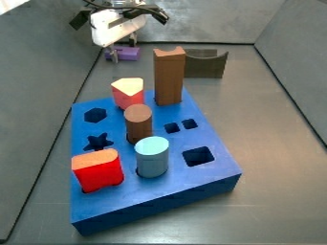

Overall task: Pick up the double-square object. Move up. Place the double-square object on the fixture. Regrasp the double-square object. Move to above the board. Insert the double-square object.
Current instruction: Pick up the double-square object.

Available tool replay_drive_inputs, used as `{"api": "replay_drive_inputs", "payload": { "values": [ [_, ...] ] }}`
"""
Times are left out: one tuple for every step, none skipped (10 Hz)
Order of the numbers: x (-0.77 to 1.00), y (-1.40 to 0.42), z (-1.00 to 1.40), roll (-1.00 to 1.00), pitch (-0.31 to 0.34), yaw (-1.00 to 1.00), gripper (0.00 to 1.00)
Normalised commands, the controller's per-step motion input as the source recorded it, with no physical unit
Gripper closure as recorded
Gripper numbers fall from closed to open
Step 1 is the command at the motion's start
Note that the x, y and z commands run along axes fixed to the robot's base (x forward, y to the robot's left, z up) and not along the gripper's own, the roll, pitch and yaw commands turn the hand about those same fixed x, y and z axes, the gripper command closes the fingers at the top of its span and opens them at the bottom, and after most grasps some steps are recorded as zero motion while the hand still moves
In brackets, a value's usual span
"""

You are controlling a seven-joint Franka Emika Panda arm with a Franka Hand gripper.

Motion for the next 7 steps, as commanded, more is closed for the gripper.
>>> {"api": "replay_drive_inputs", "payload": {
  "values": [
    [0.0,0.0,0.0,0.0,0.0,0.0,1.0],
    [0.0,0.0,0.0,0.0,-0.006,0.0,1.0],
    [0.0,0.0,0.0,0.0,0.0,0.0,1.0],
    [0.0,0.0,0.0,0.0,0.0,0.0,1.0],
    [0.0,0.0,0.0,0.0,0.0,0.0,1.0],
    [0.0,0.0,0.0,0.0,0.0,0.0,1.0],
    [0.0,0.0,0.0,0.0,0.0,0.0,1.0]
  ]
}}
